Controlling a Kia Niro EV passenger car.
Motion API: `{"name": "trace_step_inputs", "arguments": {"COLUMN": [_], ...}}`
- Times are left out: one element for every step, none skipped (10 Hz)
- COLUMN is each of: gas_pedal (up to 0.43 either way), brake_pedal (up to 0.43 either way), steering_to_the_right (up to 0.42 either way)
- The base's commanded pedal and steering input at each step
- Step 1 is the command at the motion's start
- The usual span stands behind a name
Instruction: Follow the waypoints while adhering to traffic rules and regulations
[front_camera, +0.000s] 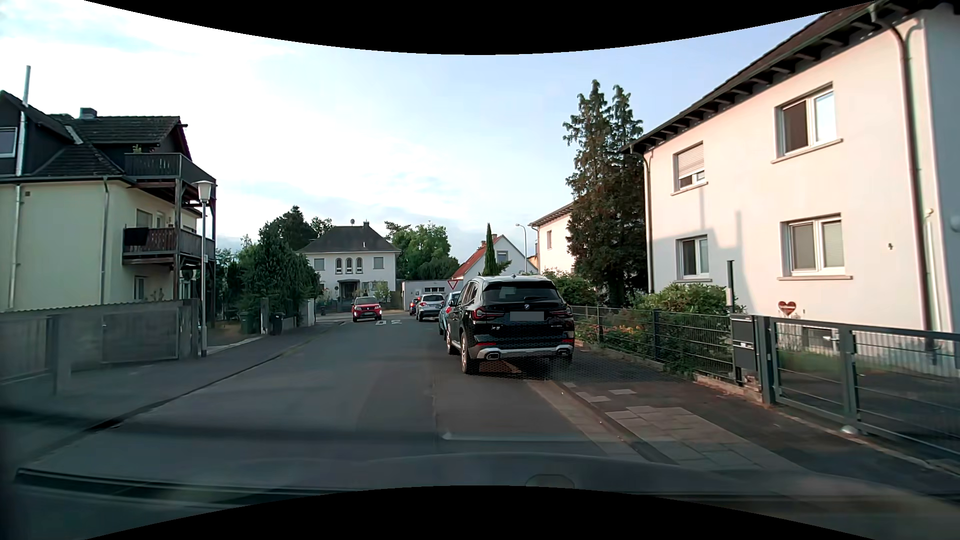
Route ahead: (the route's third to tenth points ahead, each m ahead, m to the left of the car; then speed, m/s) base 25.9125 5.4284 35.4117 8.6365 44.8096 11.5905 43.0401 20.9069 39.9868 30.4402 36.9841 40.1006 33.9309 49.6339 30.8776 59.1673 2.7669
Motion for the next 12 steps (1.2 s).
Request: {"name": "trace_step_inputs", "arguments": {"gas_pedal": [0.0, 0.0, 0.0, 0.0, 0.0, 0.0, 0.0, 0.0, 0.0, 0.0, 0.0, 0.0], "brake_pedal": [0.226, 0.22, 0.22, 0.22, 0.226, 0.22, 0.226, 0.226, 0.226, 0.226, 0.226, 0.226], "steering_to_the_right": [-0.189, -0.198, -0.204, -0.21, -0.212, -0.212, -0.213, -0.214, -0.214, -0.214, -0.214, -0.215]}}
